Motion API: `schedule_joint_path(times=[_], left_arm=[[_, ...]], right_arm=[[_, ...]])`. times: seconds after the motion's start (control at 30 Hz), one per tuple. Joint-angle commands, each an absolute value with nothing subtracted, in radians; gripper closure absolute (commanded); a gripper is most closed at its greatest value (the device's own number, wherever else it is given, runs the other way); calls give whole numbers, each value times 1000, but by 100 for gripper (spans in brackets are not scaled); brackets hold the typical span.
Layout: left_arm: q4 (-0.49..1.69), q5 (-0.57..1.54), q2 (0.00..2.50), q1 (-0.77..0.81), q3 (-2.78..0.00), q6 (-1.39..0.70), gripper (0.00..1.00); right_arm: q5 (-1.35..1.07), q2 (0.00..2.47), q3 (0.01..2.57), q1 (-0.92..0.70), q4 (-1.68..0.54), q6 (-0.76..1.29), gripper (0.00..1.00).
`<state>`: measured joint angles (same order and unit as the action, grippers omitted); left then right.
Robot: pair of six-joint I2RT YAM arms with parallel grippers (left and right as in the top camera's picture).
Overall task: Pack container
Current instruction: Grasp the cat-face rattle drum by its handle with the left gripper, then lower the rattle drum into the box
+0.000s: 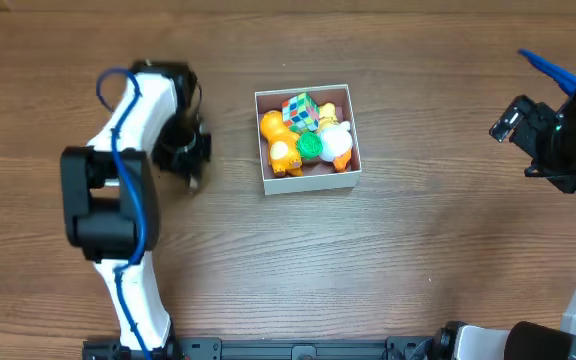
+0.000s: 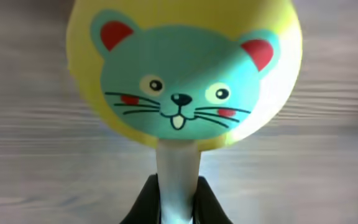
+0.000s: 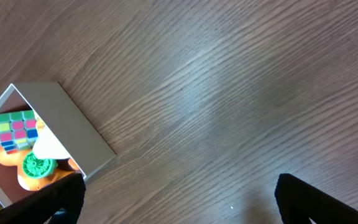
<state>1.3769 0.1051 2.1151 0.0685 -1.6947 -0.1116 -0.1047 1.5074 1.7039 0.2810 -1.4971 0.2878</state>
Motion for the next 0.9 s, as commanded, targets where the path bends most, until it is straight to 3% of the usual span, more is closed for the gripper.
schedule_joint_path(times=[0.0, 0.1, 0.23, 0.37, 0.6, 0.7, 0.73, 0.8, 0.87], left_arm=[[1390, 256, 1902, 154, -1872, -98, 91], [1326, 241, 1830, 289, -1883, -121, 90], [1255, 116, 1906, 466, -1880, -321, 87], [1261, 85, 2023, 494, -1880, -424, 87], [1286, 74, 2148, 490, -1880, -430, 78], [1287, 71, 2123, 487, -1882, -443, 41], [1299, 70, 2106, 482, -1890, -443, 19], [1359, 69, 2050, 457, -1934, -441, 13], [1423, 67, 1975, 423, -1989, -421, 14]], right_arm=[[-106, 1504, 1705, 281, -1499, 284, 0], [-106, 1504, 1705, 281, -1499, 284, 0], [-106, 1504, 1705, 281, -1507, 284, 0], [-106, 1504, 1705, 281, -1518, 283, 0], [-106, 1504, 1705, 281, -1521, 283, 0], [-106, 1504, 1705, 281, -1521, 283, 0], [-106, 1504, 1705, 281, -1521, 283, 0], [-106, 1504, 1705, 281, -1521, 283, 0], [-107, 1504, 1705, 281, -1521, 283, 0]])
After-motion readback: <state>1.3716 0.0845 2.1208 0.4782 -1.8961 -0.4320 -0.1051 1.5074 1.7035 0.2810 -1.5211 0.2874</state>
